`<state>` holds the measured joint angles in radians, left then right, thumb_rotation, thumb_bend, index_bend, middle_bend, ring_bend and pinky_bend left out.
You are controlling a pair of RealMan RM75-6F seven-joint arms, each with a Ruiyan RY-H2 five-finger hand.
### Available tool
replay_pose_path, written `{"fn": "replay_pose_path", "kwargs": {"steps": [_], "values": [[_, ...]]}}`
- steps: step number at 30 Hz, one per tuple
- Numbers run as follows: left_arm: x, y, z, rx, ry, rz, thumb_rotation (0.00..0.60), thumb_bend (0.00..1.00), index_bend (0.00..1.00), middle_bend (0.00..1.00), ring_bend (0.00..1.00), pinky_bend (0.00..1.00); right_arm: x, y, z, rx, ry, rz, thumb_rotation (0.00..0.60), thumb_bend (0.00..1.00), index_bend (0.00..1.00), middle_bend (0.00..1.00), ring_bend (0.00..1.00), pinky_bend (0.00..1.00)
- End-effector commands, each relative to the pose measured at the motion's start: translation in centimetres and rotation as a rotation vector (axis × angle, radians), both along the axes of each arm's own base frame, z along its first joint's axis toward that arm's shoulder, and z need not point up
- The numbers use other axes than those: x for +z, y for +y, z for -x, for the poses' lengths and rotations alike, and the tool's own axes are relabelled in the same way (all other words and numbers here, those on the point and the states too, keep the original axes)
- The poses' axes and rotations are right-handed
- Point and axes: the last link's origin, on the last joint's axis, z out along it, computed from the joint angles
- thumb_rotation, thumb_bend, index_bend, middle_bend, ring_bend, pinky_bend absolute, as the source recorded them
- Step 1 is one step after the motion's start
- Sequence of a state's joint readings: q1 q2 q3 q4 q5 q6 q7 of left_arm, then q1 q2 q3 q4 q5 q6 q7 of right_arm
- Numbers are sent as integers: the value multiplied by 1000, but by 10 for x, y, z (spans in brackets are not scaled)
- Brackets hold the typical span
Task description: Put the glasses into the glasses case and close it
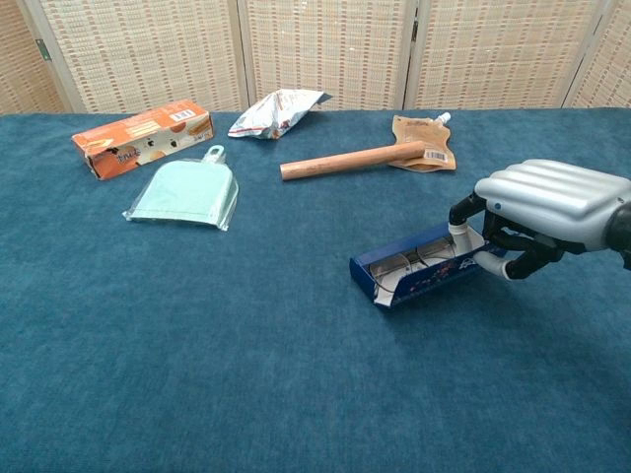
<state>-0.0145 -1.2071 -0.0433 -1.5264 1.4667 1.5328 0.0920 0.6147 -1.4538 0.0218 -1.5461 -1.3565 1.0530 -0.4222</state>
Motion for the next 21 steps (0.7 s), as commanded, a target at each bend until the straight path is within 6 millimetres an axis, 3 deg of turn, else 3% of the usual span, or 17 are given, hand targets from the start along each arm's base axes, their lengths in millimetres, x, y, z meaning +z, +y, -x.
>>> {"fn": "replay_pose_path", "kwargs": {"steps": [1,16,21], "values": [[1,0,0,-2,1,-2,600,187,193,137,147,238,-1,-6,-5,8,4,5,600,478,668,939,1000,929],[5,-6,0,10,1,-10,600,187,193,137,147,238,-22,-36,-30,59,46,11,600,478,666,939,1000,929],[6,-7,1,15,2,-11,600,187,193,137,147,238,-31,-41,-31,64,61,11,600,477,542,937,1000,929]]}}
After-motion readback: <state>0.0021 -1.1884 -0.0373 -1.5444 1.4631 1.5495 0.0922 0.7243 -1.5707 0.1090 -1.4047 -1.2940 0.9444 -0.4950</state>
